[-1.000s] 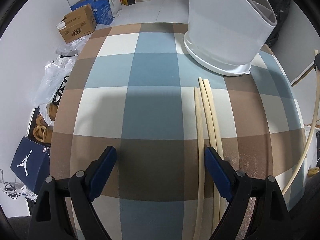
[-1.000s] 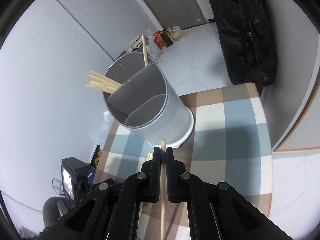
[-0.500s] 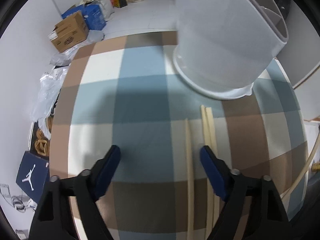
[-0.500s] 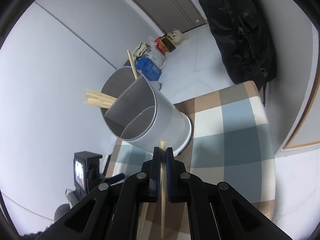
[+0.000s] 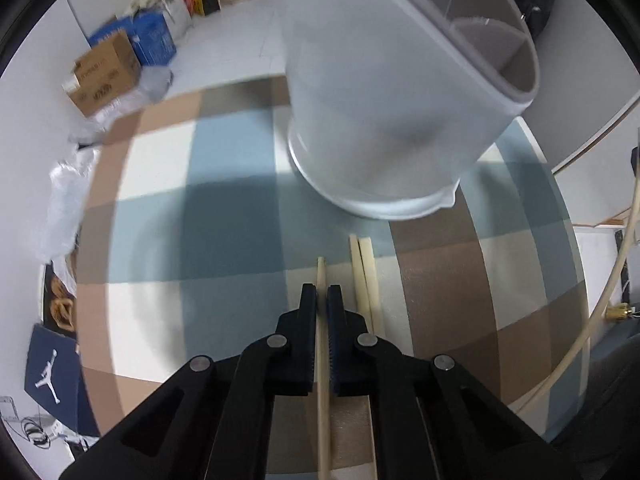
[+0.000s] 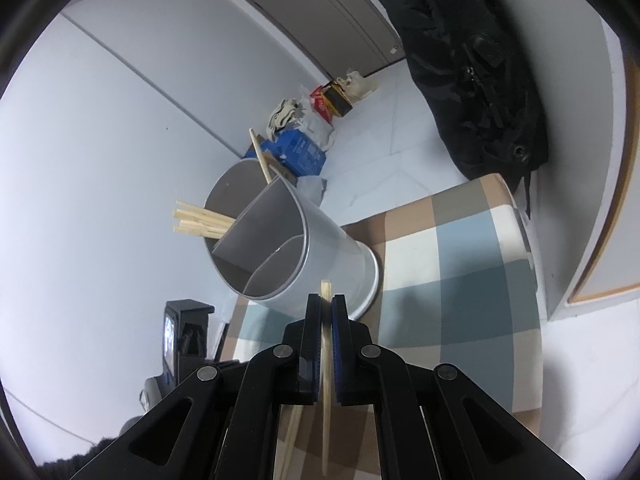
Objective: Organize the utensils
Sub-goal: 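Close the left tool on a chopstick while the right tool holds its chopstick, then raise both held chopsticks up over the white utensil holder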
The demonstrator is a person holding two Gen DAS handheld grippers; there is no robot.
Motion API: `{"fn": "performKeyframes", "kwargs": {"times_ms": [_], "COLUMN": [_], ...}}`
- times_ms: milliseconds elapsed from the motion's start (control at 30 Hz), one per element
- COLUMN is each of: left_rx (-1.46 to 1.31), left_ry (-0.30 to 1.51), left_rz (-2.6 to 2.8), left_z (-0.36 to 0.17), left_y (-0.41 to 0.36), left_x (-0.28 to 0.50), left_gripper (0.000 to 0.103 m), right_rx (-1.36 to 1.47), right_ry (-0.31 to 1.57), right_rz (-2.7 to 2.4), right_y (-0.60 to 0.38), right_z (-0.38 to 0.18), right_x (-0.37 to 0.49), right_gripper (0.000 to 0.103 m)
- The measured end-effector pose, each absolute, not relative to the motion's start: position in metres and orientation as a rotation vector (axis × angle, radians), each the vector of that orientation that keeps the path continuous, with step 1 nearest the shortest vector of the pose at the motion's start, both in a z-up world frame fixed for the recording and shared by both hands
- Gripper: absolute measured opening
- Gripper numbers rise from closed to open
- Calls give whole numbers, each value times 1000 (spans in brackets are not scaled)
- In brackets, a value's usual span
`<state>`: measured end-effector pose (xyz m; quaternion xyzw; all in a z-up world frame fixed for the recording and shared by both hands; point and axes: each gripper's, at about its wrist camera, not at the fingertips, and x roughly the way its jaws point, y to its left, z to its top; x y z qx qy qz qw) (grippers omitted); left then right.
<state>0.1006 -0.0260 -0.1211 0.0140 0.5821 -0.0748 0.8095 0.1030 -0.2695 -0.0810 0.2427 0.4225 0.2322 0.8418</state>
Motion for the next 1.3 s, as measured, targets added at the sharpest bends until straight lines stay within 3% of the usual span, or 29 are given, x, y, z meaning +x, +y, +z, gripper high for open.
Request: {"fn": "performKeyframes", "kwargs": {"times_ms": [467, 1300], "left_rx": [-60, -67], "left_ry": [938, 774], "left_rz": [-144, -248], "left_z": [-39, 29], "left_y": [-16, -6], "left_x": [63, 59], "left_gripper": [1, 1], "right_rx": [443, 294], "right_ry": [780, 545], "right_rz": [505, 562], "right_y": [-259, -221], "right_z": [-51, 56], "right_x": [80, 64], "right_gripper": [4, 4]}}
